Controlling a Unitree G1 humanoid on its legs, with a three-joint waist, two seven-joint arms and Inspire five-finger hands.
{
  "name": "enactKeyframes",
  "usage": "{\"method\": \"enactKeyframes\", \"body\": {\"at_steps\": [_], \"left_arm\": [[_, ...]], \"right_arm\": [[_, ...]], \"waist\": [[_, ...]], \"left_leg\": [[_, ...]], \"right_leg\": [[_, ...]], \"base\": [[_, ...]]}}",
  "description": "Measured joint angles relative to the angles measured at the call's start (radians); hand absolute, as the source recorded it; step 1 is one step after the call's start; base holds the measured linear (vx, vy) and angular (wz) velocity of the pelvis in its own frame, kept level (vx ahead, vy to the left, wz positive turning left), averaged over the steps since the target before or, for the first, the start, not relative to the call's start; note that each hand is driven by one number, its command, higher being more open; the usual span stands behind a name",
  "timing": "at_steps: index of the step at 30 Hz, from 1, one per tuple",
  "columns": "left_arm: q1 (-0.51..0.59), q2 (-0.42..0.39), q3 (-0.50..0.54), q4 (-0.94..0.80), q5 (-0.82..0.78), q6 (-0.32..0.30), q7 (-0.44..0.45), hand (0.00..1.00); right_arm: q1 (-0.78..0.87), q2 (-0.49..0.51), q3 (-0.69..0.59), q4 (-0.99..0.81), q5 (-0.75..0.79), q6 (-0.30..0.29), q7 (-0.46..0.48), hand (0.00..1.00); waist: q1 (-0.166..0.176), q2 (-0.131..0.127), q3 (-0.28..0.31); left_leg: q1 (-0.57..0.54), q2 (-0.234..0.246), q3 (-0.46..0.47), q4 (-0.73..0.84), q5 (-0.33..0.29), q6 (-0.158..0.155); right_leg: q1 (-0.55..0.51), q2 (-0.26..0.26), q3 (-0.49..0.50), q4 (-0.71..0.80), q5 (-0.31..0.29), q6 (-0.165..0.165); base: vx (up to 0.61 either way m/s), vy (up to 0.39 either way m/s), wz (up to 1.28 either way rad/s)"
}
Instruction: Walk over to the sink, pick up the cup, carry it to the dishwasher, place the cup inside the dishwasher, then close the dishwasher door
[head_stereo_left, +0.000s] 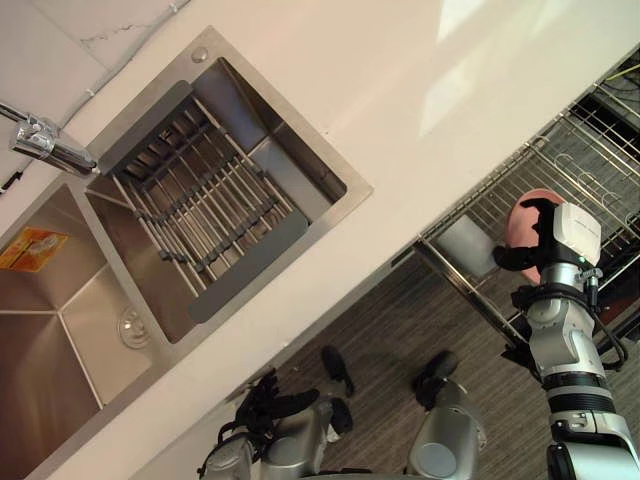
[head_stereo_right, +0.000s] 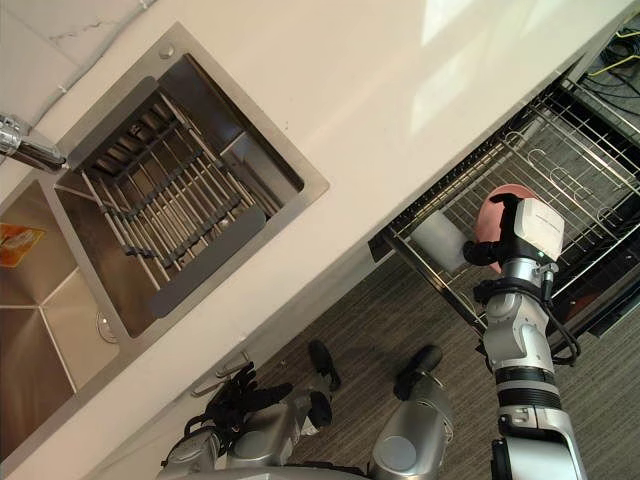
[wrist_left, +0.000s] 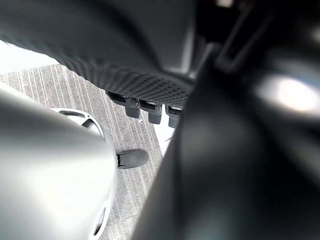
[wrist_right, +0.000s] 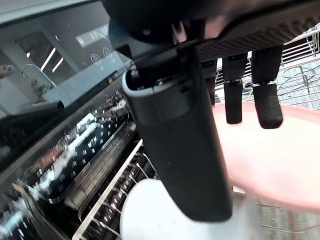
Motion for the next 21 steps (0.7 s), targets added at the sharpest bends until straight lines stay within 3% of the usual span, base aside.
{"method": "enactKeyframes", "body": {"at_steps": [5, 11, 13, 19, 20, 21], "left_arm": [[0.001, -0.002, 0.007, 0.005, 0.001, 0.003, 0.001, 1.0], [0.049, 0.001, 0.083, 0.052, 0.022, 0.006, 0.03, 1.0], [0.073, 0.003, 0.1, 0.081, 0.041, 0.006, 0.038, 1.0], [0.092, 0.004, 0.119, 0.118, 0.049, 0.008, 0.044, 1.0], [0.097, 0.004, 0.119, 0.125, 0.05, 0.008, 0.046, 1.0], [0.102, 0.003, 0.118, 0.126, 0.05, 0.008, 0.048, 1.0]], "right_arm": [[0.089, 0.04, -0.08, -0.164, 0.062, 0.006, 0.003, 1.0], [0.19, 0.132, -0.241, -0.227, 0.242, 0.006, -0.015, 1.0], [0.22, 0.16, -0.326, -0.229, 0.348, 0.006, -0.073, 1.0], [0.266, 0.19, -0.515, -0.165, 0.592, 0.007, -0.203, 1.0], [0.271, 0.19, -0.548, -0.119, 0.65, 0.006, -0.22, 0.0], [0.271, 0.19, -0.571, -0.075, 0.685, 0.006, -0.23, 0.0]], "waist": [[-0.005, -0.007, -0.004], [-0.02, -0.075, -0.072], [-0.033, -0.094, -0.104], [-0.059, -0.103, -0.144], [-0.062, -0.101, -0.156], [-0.065, -0.099, -0.161]], "left_leg": [[0.049, -0.001, -0.001, -0.018, -0.003, -0.004], [0.11, 0.017, 0.011, -0.018, -0.025, -0.022], [0.141, 0.019, 0.024, -0.018, -0.036, -0.027], [0.167, 0.019, 0.041, -0.019, -0.042, -0.032], [0.167, 0.019, 0.046, -0.023, -0.042, -0.032], [0.167, 0.019, 0.049, -0.023, -0.043, -0.034]], "right_leg": [[0.043, 0.004, -0.004, -0.008, -0.005, 0.014], [0.107, 0.037, 0.003, -0.042, -0.005, 0.016], [0.131, 0.041, 0.013, -0.047, -0.005, 0.016], [0.145, 0.046, 0.032, -0.053, -0.005, 0.016], [0.142, 0.047, 0.037, -0.057, -0.003, 0.019], [0.14, 0.048, 0.041, -0.059, -0.002, 0.022]], "base": [[0.05, -0.01, -0.02], [0.08, -0.045, -0.09], [0.07, -0.025, -0.18], [0.0, -0.021, -0.11], [-0.05, -0.022, -0.11], [-0.06, -0.026, -0.11]]}}
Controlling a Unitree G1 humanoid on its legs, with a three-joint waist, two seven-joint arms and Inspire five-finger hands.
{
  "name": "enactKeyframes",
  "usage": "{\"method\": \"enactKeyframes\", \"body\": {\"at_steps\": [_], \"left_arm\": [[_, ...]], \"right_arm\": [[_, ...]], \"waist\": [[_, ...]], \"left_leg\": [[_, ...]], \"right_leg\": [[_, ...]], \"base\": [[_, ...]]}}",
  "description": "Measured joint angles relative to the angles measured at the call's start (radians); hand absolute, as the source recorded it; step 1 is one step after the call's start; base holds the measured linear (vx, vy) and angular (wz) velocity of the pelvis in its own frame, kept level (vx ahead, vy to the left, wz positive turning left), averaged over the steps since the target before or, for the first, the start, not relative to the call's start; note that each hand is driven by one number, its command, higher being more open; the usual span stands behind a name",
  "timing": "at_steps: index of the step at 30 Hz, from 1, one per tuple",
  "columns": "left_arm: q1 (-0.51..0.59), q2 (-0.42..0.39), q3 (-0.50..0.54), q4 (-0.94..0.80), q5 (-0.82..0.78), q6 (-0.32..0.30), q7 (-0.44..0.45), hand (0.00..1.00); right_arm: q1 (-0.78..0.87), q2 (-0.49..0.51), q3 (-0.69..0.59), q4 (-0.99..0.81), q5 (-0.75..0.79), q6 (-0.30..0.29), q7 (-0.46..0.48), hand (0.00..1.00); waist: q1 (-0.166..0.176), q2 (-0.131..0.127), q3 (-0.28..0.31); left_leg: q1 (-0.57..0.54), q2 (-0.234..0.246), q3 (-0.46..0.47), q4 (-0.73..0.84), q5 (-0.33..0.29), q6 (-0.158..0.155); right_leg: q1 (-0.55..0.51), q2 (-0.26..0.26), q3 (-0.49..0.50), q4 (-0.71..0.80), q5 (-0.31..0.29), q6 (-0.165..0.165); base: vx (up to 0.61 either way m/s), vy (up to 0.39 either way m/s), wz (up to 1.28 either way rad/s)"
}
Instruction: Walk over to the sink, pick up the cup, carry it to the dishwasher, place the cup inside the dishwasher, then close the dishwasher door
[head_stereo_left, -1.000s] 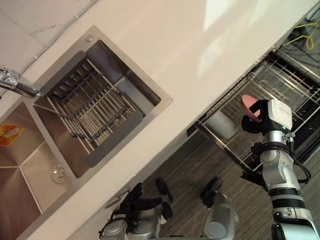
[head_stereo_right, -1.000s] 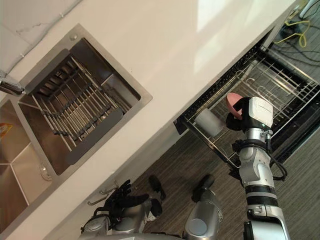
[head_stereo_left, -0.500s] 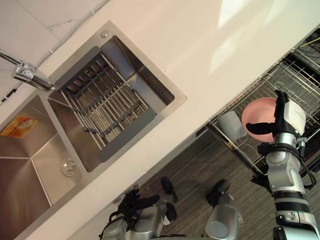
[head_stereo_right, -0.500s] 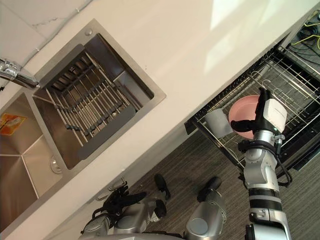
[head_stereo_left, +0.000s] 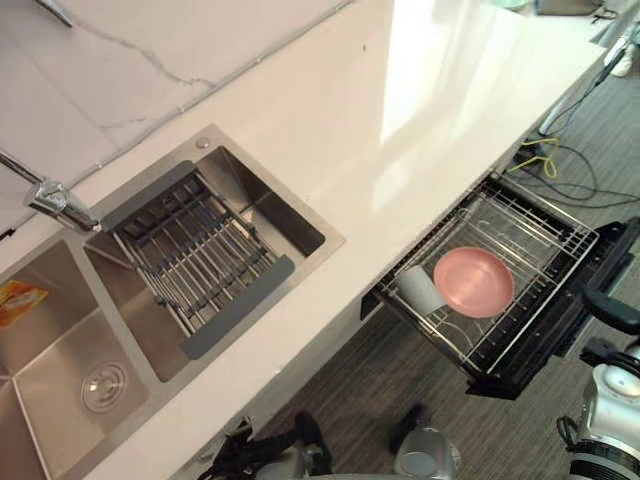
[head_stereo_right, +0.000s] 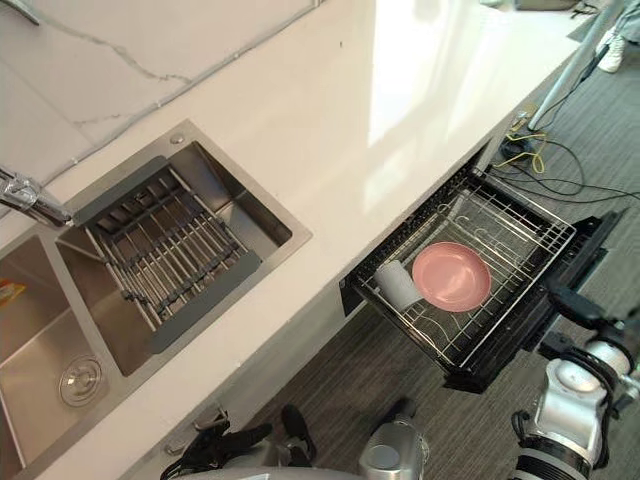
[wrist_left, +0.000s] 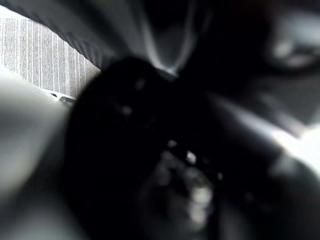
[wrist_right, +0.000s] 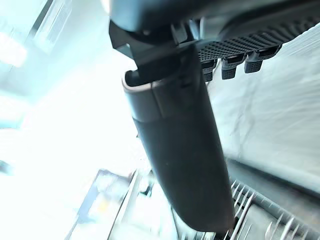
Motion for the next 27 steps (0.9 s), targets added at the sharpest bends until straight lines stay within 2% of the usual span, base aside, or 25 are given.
{"method": "enactKeyframes", "body": {"at_steps": [3, 5, 7, 8, 11, 15, 21, 25, 27], "left_arm": [[0.01, -0.011, -0.004, 0.0, 0.001, -0.001, -0.002, 1.0], [0.013, -0.022, -0.005, 0.001, 0.001, -0.001, -0.002, 1.0], [0.015, -0.035, -0.012, 0.002, 0.001, -0.001, -0.003, 1.0], [0.015, -0.036, -0.015, 0.003, 0.001, -0.002, -0.003, 1.0], [0.014, -0.036, -0.023, 0.001, 0.001, -0.009, -0.008, 1.0], [0.013, -0.036, -0.024, 0.001, 0.0, -0.011, -0.009, 1.0], [0.012, -0.037, -0.027, 0.004, -0.001, -0.011, -0.007, 1.0], [0.008, -0.037, -0.033, 0.002, -0.009, -0.021, -0.005, 1.0], [0.008, -0.041, -0.032, -0.001, -0.013, -0.029, -0.004, 1.0]], "right_arm": [[0.023, 0.004, -0.039, 0.131, 0.035, -0.001, -0.008, 0.0], [0.042, 0.008, -0.041, 0.173, 0.042, -0.002, 0.006, 0.0], [0.049, 0.023, -0.041, 0.234, 0.082, -0.002, 0.039, 0.0], [0.048, 0.03, -0.03, 0.249, 0.105, -0.002, 0.051, 0.0], [0.034, 0.044, 0.032, 0.264, 0.155, -0.02, 0.104, 0.0], [0.018, 0.032, 0.104, 0.297, 0.171, -0.068, 0.165, 0.0], [0.016, 0.009, 0.232, 0.303, 0.149, -0.11, 0.172, 0.0], [-0.018, -0.004, 0.334, 0.334, 0.148, -0.136, 0.179, 0.0], [-0.059, -0.014, 0.381, 0.382, 0.147, -0.138, 0.182, 0.0]], "waist": [[-0.02, 0.027, -0.017], [-0.022, 0.041, -0.026], [-0.022, 0.066, -0.04], [-0.019, 0.071, -0.041], [-0.016, 0.078, -0.04], [0.005, 0.088, -0.034], [0.013, 0.092, -0.033], [0.041, 0.092, -0.033], [0.076, 0.092, -0.033]], "left_leg": [[-0.018, -0.001, -0.001, -0.001, 0.001, -0.002], [-0.031, 0.0, -0.005, -0.001, 0.003, -0.002], [-0.04, 0.002, -0.014, -0.001, 0.008, 0.0], [-0.04, 0.002, -0.018, 0.0, 0.017, 0.009], [-0.048, 0.002, -0.033, 0.001, 0.025, 0.01], [-0.051, 0.0, -0.062, 0.002, 0.034, 0.013], [-0.085, -0.013, -0.142, 0.004, 0.058, 0.019], [-0.085, -0.029, -0.192, 0.0, 0.062, 0.018], [-0.086, -0.033, -0.215, 0.0, 0.07, 0.016]], "right_leg": [[-0.014, 0.002, 0.001, -0.013, 0.005, 0.005], [-0.023, 0.005, -0.001, -0.019, 0.011, 0.007], [-0.023, 0.008, -0.01, -0.025, 0.014, 0.006], [-0.021, 0.008, -0.013, -0.025, 0.014, 0.006], [-0.019, 0.007, -0.028, -0.024, 0.015, 0.005], [0.002, 0.003, -0.058, -0.026, 0.015, 0.005], [0.015, -0.029, -0.129, 0.009, 0.004, 0.007], [0.039, -0.073, -0.182, 0.066, -0.028, 0.01], [0.054, -0.093, -0.21, 0.093, -0.045, 0.009]], "base": [[-0.03, -0.015, -0.02], [-0.01, -0.022, 0.05], [0.02, -0.04, 0.11], [0.02, -0.038, 0.11], [0.0, -0.033, 0.14], [-0.01, -0.017, 0.21], [-0.01, -0.001, 0.32], [-0.04, 0.016, 0.39], [-0.02, 0.001, 0.43]]}}
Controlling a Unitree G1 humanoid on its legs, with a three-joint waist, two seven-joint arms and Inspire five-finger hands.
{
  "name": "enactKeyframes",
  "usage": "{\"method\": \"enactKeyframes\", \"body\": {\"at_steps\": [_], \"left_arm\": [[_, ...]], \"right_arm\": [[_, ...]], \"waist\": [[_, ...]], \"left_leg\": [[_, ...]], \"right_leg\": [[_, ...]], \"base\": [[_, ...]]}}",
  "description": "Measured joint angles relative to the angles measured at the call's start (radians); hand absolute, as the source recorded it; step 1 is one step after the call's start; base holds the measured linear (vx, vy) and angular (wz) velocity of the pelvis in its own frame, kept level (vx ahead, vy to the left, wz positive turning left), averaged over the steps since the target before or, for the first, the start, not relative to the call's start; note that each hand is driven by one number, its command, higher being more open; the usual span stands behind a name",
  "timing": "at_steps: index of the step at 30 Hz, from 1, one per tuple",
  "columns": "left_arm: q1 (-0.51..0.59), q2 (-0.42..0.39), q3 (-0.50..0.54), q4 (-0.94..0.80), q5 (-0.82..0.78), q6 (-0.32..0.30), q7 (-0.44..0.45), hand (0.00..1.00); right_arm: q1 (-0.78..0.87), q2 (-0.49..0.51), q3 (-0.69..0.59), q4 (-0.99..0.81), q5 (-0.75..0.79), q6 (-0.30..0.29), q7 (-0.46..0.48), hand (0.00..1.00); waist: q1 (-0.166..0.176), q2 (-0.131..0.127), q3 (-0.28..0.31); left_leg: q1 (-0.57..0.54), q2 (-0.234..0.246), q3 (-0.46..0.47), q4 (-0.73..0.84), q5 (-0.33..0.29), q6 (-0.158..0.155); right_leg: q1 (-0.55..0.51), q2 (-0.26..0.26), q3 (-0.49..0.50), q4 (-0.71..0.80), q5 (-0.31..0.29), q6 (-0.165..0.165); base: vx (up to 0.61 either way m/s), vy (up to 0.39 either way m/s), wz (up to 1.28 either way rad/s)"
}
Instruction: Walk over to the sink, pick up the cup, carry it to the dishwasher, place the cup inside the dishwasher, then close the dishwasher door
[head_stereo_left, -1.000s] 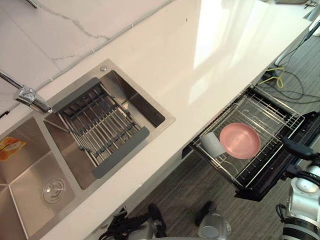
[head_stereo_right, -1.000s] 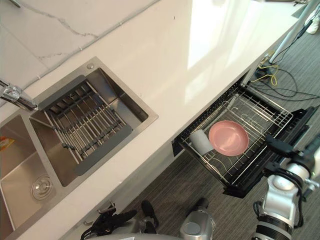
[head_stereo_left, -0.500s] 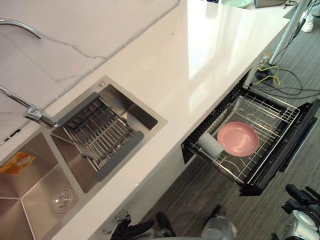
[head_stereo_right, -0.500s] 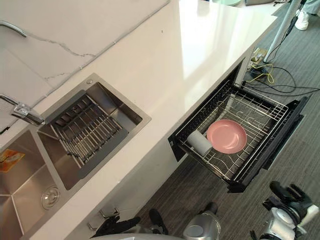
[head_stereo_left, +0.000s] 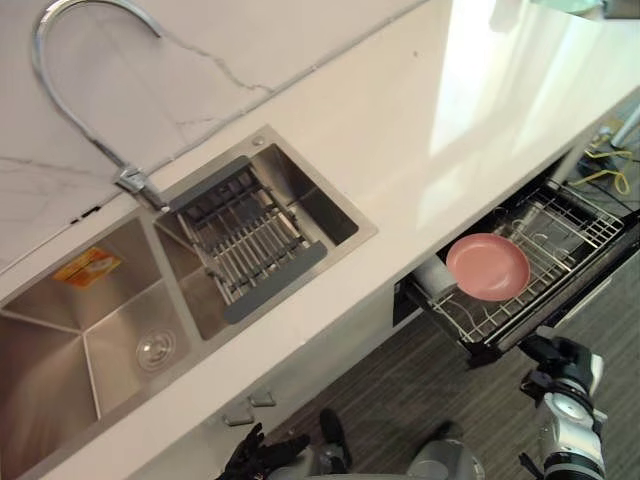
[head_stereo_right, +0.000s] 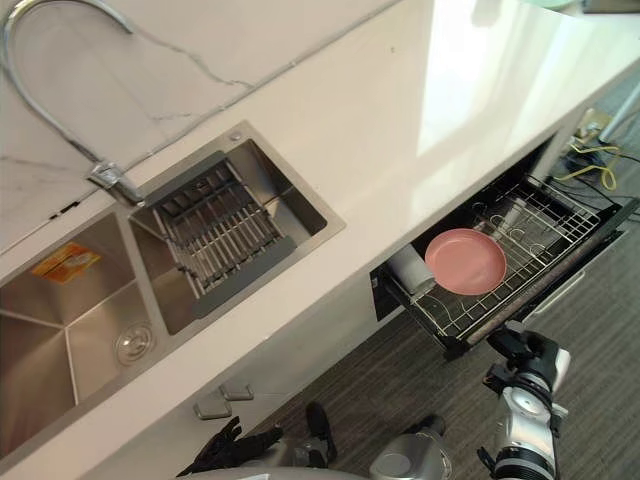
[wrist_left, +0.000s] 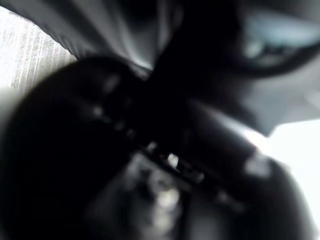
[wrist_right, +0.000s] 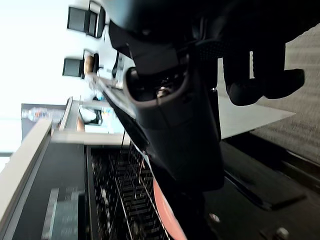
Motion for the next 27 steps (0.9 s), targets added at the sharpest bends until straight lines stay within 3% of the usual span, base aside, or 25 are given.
{"method": "enactKeyframes", "body": {"at_steps": [8, 9, 12, 17, 19, 22, 24, 27], "left_arm": [[0.0, -0.006, 0.002, -0.006, 0.001, -0.016, 0.001, 1.0], [0.0, -0.007, 0.003, -0.006, 0.002, -0.016, -0.001, 1.0], [0.002, -0.011, 0.016, -0.006, 0.003, -0.012, -0.007, 1.0], [0.003, -0.012, 0.045, 0.0, 0.005, -0.012, -0.017, 1.0], [0.004, -0.014, 0.067, 0.006, 0.006, -0.012, -0.029, 1.0], [0.009, -0.006, 0.085, 0.008, 0.012, -0.015, -0.042, 1.0], [0.015, 0.001, 0.109, 0.01, 0.003, -0.007, -0.059, 1.0], [0.017, 0.009, 0.14, 0.017, -0.011, 0.005, -0.076, 1.0]], "right_arm": [[-0.149, -0.058, 0.127, 0.132, -0.087, 0.0, -0.004, 0.0], [-0.174, -0.063, 0.156, 0.154, -0.104, 0.0, -0.002, 1.0], [-0.208, -0.079, 0.171, 0.194, -0.13, 0.017, 0.004, 1.0], [-0.208, -0.067, 0.182, 0.197, -0.109, 0.03, 0.043, 1.0], [-0.195, -0.062, 0.182, 0.192, -0.082, 0.028, 0.1, 1.0], [-0.105, -0.02, 0.181, 0.143, -0.074, -0.038, 0.195, 1.0], [-0.009, 0.029, 0.179, 0.13, -0.071, -0.114, 0.256, 1.0], [0.095, 0.1, 0.135, 0.156, -0.071, -0.166, 0.306, 1.0]], "waist": [[0.079, -0.007, -0.029], [0.091, -0.011, -0.032], [0.117, -0.014, -0.05], [0.119, -0.033, -0.048], [0.119, -0.038, -0.051], [0.119, -0.06, -0.064], [0.118, -0.086, -0.079], [0.113, -0.119, -0.092]], "left_leg": [[-0.016, -0.02, -0.125, 0.0, 0.033, 0.002], [-0.016, -0.022, -0.139, 0.0, 0.039, 0.005], [-0.011, -0.023, -0.153, 0.0, 0.045, 0.007], [0.005, -0.016, -0.14, -0.001, 0.037, 0.005], [0.017, -0.008, -0.131, -0.001, 0.037, 0.004], [0.025, 0.015, -0.121, -0.001, 0.036, -0.005], [0.031, 0.029, -0.121, -0.002, 0.04, -0.017], [0.036, 0.035, -0.118, -0.002, 0.036, -0.023]], "right_leg": [[0.086, -0.054, -0.149, 0.091, -0.056, 0.004], [0.097, -0.058, -0.168, 0.102, -0.06, 0.001], [0.117, -0.06, -0.185, 0.11, -0.064, -0.003], [0.122, -0.054, -0.171, 0.103, -0.067, -0.006], [0.122, -0.042, -0.159, 0.096, -0.067, -0.007], [0.126, -0.012, -0.157, 0.071, -0.069, -0.01], [0.13, 0.008, -0.159, 0.055, -0.071, -0.011], [0.136, 0.019, -0.158, 0.045, -0.07, -0.009]], "base": [[0.05, -0.047, 0.51], [0.09, -0.062, 0.33], [0.07, -0.043, 0.16], [0.02, -0.034, -0.08], [0.02, -0.051, -0.21], [0.04, -0.085, -0.11], [0.07, -0.079, -0.04], [0.09, -0.057, -0.03]]}}
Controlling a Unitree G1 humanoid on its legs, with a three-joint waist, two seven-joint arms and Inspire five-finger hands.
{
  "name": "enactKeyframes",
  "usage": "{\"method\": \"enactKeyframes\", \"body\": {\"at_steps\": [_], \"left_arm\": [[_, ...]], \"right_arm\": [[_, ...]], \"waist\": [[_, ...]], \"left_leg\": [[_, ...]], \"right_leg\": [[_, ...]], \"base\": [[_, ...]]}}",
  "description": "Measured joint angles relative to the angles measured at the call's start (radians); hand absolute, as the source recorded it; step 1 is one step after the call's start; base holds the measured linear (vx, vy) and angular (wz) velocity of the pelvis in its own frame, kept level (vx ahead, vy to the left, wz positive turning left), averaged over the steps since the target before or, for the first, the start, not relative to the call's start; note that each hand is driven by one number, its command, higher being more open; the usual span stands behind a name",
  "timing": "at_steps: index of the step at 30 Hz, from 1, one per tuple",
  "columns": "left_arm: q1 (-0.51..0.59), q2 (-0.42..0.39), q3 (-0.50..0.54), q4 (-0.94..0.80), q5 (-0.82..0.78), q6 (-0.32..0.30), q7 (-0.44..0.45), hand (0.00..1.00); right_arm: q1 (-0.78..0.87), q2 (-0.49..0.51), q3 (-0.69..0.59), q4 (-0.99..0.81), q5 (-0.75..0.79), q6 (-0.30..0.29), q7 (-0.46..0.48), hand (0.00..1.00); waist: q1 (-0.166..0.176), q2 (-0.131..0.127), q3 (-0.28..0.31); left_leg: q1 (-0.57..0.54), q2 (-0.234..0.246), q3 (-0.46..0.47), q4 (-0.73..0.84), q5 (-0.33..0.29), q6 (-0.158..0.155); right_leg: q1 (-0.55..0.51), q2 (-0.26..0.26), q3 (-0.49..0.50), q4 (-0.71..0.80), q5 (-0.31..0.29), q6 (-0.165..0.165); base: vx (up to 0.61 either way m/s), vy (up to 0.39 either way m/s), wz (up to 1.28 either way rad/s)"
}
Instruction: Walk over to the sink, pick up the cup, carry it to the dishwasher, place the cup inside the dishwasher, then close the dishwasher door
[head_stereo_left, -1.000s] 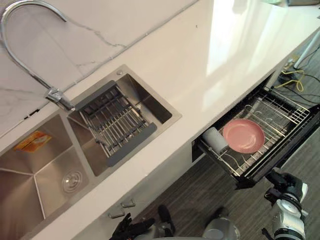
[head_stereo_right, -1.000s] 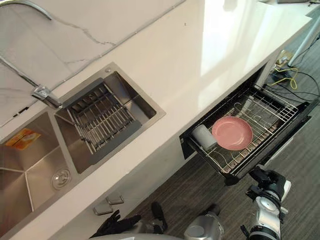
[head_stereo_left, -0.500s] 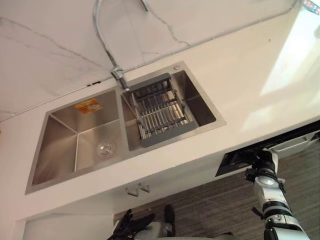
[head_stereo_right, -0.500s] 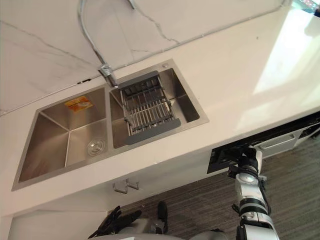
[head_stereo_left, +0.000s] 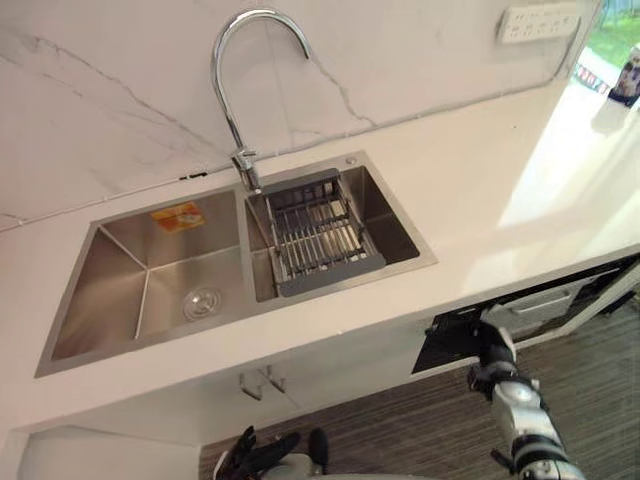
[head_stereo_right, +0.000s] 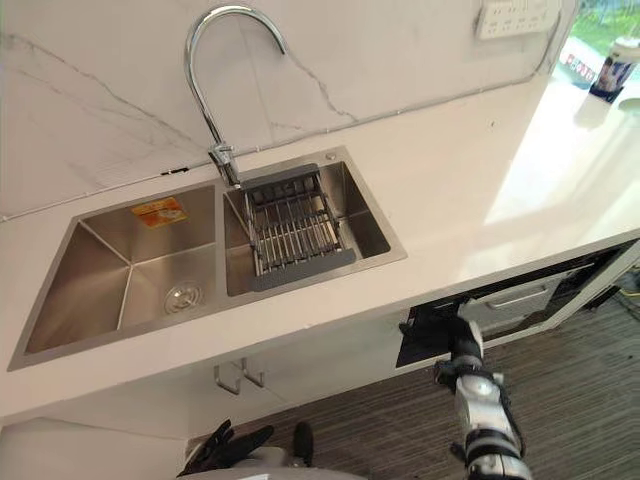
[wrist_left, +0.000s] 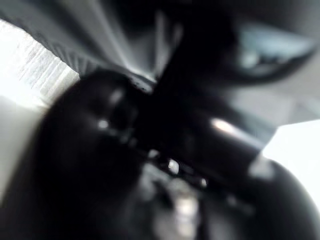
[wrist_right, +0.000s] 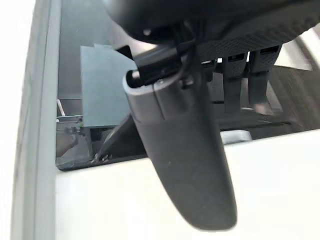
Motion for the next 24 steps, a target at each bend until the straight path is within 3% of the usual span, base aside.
{"method": "enactKeyframes", "body": {"at_steps": [4, 8, 9, 11, 12, 13, 14, 15, 17, 19, 24], "left_arm": [[-0.004, 0.007, 0.054, 0.023, -0.007, 0.011, -0.02, 1.0], [-0.011, 0.018, 0.067, 0.033, -0.007, 0.011, -0.032, 1.0], [-0.012, 0.026, 0.066, 0.034, -0.007, 0.009, -0.038, 1.0], [-0.018, 0.029, 0.062, 0.054, -0.009, 0.003, -0.038, 1.0], [-0.021, 0.036, 0.046, 0.063, -0.011, -0.002, -0.037, 1.0], [-0.022, 0.058, 0.025, 0.064, -0.026, -0.003, -0.03, 1.0], [-0.025, 0.067, 0.022, 0.065, -0.029, -0.003, -0.025, 1.0], [-0.034, 0.078, 0.016, 0.068, -0.033, 0.003, -0.012, 1.0], [-0.059, 0.082, 0.021, 0.077, -0.048, 0.012, -0.006, 1.0], [-0.052, 0.084, 0.019, 0.077, -0.051, 0.018, -0.003, 1.0], [-0.048, 0.055, 0.059, 0.075, -0.069, 0.0, -0.019, 1.0]], "right_arm": [[0.089, 0.048, -0.103, 0.238, -0.012, -0.061, 0.051, 1.0], [0.147, 0.066, -0.194, 0.367, 0.001, -0.08, 0.056, 1.0], [0.16, 0.074, -0.201, 0.375, 0.019, -0.08, 0.056, 1.0], [0.161, 0.088, -0.231, 0.384, 0.018, -0.08, 0.053, 1.0], [0.16, 0.109, -0.237, 0.384, 0.017, -0.081, 0.05, 1.0], [0.16, 0.138, -0.236, 0.383, 0.014, -0.083, 0.046, 1.0], [0.159, 0.154, -0.236, 0.383, 0.012, -0.087, 0.044, 1.0], [0.16, 0.179, -0.231, 0.381, 0.011, -0.1, 0.037, 1.0], [0.154, 0.188, -0.23, 0.371, 0.012, -0.111, 0.027, 1.0], [0.17, 0.192, -0.25, 0.348, 0.012, -0.112, 0.008, 1.0], [0.181, 0.231, -0.305, 0.303, 0.013, -0.113, 0.008, 1.0]], "waist": [[-0.009, -0.041, -0.012], [-0.011, -0.069, -0.012], [-0.013, -0.081, -0.012], [-0.02, -0.079, -0.012], [-0.035, -0.079, -0.011], [-0.055, -0.089, -0.003], [-0.061, -0.097, 0.001], [-0.071, -0.113, 0.006], [-0.086, -0.138, 0.028], [-0.102, -0.128, 0.034], [-0.083, -0.124, 0.045]], "left_leg": [[0.005, -0.003, -0.002, 0.0, -0.008, -0.003], [0.003, -0.017, -0.016, -0.001, -0.012, 0.001], [0.003, -0.02, -0.02, -0.001, -0.015, 0.006], [0.005, -0.006, -0.029, 0.0, -0.017, 0.009], [0.007, -0.003, -0.05, 0.001, -0.018, 0.011], [0.005, 0.007, -0.095, 0.001, -0.017, 0.013], [0.002, 0.013, -0.116, 0.001, -0.016, 0.014], [-0.013, 0.008, -0.156, 0.001, -0.015, 0.014], [-0.039, -0.047, -0.208, 0.001, -0.005, 0.014], [-0.051, -0.068, -0.241, 0.018, -0.005, 0.026], [-0.037, -0.072, -0.246, 0.002, 0.045, 0.029]], "right_leg": [[0.015, 0.006, -0.001, -0.017, 0.012, 0.007], [0.024, 0.005, -0.012, -0.028, 0.026, 0.006], [0.025, 0.005, -0.006, -0.02, 0.034, -0.002], [-0.008, 0.017, 0.133, 0.008, 0.075, -0.065], [-0.028, 0.052, 0.286, 0.012, 0.092, -0.091], [-0.037, 0.112, 0.424, 0.009, 0.067, -0.077], [-0.037, 0.159, 0.496, -0.001, 0.039, -0.068], [-0.028, 0.259, 0.622, -0.064, -0.019, -0.065], [-0.001, 0.342, 0.756, -0.198, -0.092, -0.052], [0.01, 0.359, 0.758, -0.213, -0.105, -0.055], [0.058, 0.366, 0.732, -0.233, -0.115, -0.034]], "base": [[0.08, -0.023, 0.0], [0.05, 0.006, 0.07], [0.04, 0.036, 0.05], [0.03, 0.057, 0.14], [0.01, 0.046, 0.58], [0.01, 0.01, 0.73], [-0.02, -0.117, 0.88], [-0.03, -0.136, 0.72], [-0.05, -0.164, 1.01], [-0.02, -0.09, 1.13], [0.07, -0.046, 0.35]]}}
